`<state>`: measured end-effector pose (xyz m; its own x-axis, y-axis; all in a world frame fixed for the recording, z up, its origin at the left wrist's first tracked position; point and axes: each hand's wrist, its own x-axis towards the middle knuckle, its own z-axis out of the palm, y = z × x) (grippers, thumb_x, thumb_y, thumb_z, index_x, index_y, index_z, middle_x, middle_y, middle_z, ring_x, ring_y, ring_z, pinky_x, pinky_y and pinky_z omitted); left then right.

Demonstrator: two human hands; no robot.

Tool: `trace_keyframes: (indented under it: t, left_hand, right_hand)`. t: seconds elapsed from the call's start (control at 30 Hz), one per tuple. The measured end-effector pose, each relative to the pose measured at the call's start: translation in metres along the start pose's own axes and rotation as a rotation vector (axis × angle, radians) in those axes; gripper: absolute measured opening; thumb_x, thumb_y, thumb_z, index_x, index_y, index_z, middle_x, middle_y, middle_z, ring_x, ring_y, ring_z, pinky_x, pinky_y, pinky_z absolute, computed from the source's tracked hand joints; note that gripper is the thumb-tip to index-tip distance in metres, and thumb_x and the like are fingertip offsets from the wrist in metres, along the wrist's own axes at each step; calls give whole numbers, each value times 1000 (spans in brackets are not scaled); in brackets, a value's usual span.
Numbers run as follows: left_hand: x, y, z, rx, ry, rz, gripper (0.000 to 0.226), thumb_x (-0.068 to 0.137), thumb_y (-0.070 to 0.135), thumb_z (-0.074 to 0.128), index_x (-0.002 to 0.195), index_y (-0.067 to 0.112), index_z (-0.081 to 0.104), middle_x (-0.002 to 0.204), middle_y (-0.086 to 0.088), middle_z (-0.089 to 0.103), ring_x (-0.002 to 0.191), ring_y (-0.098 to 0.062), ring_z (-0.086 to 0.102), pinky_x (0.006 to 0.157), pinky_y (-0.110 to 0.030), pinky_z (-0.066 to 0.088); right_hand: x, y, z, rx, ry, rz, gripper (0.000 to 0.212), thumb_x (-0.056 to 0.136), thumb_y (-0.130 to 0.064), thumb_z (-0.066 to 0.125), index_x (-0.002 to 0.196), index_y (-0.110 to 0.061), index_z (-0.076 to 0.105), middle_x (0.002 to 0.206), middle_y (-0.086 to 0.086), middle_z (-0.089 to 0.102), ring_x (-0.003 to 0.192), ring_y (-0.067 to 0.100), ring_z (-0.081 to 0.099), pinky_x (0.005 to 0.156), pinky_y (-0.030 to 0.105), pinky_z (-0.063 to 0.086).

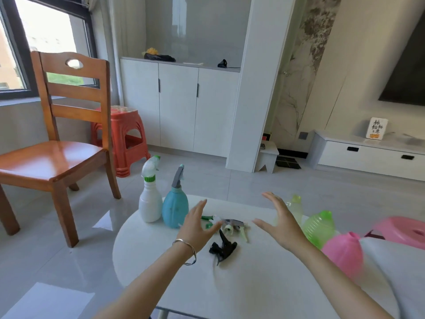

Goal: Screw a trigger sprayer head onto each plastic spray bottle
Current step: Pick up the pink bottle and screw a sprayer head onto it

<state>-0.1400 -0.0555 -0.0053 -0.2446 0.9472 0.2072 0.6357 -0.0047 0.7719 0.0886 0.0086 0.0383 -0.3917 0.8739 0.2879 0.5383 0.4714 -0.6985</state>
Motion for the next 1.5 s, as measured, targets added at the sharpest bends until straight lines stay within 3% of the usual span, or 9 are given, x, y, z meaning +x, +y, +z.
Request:
trace_keyframes:
  t: [0.13, 0.3, 0.6, 0.73, 0.93, 1.07, 1.2, 1.33, 1.5]
  left_hand:
    - [0, 43, 55, 140, -132, 70, 84, 85, 56, 52, 149, 19, 12, 159, 2, 12, 147, -19, 7, 119, -34, 10]
    - [-5, 86, 114, 251, -253, 113, 87, 84, 65, 43, 150, 22, 6, 160, 1, 3, 147, -21, 2, 120, -38, 7]
    - [-12, 133, 169, 184, -290, 166, 79, 86, 56, 50, 149, 20, 16, 159, 1, 15, 146, -20, 11, 119, -38, 14]
    - [-18, 134, 175, 131, -276, 218, 77, 86, 51, 55, 147, 19, 22, 156, 1, 22, 144, -17, 17, 118, -33, 15]
    - [-18, 122, 172, 107, -292, 209, 82, 81, 52, 61, 146, 20, 22, 155, 3, 24, 142, -17, 20, 116, -30, 19]
    - [-18, 110, 168, 84, -376, 186, 96, 74, 52, 69, 148, 21, 16, 154, 2, 24, 141, -19, 22, 114, -32, 23]
    - [-18, 95, 151, -1, -351, 142, 112, 63, 52, 78, 148, 24, 11, 152, 1, 26, 138, -19, 28, 110, -34, 30]
    - [-17, 73, 115, -122, -222, 118, 102, 57, 51, 80, 139, 26, 25, 130, 4, 45, 115, -16, 51, 88, -24, 47]
    - [-17, 36, 57, -132, -146, 97, 94, 51, 47, 82, 131, 30, 35, 115, 10, 54, 100, -10, 57, 71, -12, 44]
  right_hand:
    - [-28, 32, -51, -178, 160, -14, 73, 72, -19, 79, 136, -11, 43, 147, 4, 38, 139, 20, 32, 112, 26, 21]
    - [-60, 83, -93, -429, 249, 78, 83, 69, -27, 81, 139, -10, 40, 152, 9, 32, 142, 30, 24, 115, 45, 17]
    - [-75, 155, -108, 56, 286, 429, 103, 69, -23, 82, 147, -11, 16, 155, 10, 24, 141, 24, 27, 110, 32, 24]
    - [-76, 171, -102, 195, 321, 512, 91, 72, -20, 80, 145, -10, 24, 150, 11, 34, 136, 28, 36, 108, 38, 33]
    - [-84, 174, -93, 210, 368, 498, 74, 66, -10, 83, 128, -12, 43, 124, 5, 51, 113, 22, 49, 88, 29, 37]
    - [-82, 150, -77, 314, 314, 467, 75, 65, -22, 85, 127, -19, 43, 122, 3, 55, 109, 22, 56, 91, 40, 49]
    - [-64, 102, -56, 531, 224, 413, 74, 65, -30, 84, 126, -27, 43, 114, -5, 59, 99, 11, 63, 73, 24, 54]
    - [-45, 64, -26, 568, 62, 381, 70, 66, -41, 81, 125, -29, 44, 114, -5, 61, 101, 10, 63, 85, 34, 56]
    - [-25, 26, 20, 592, -169, 356, 63, 75, -45, 72, 128, -27, 44, 117, -4, 60, 107, 9, 61, 91, 35, 55]
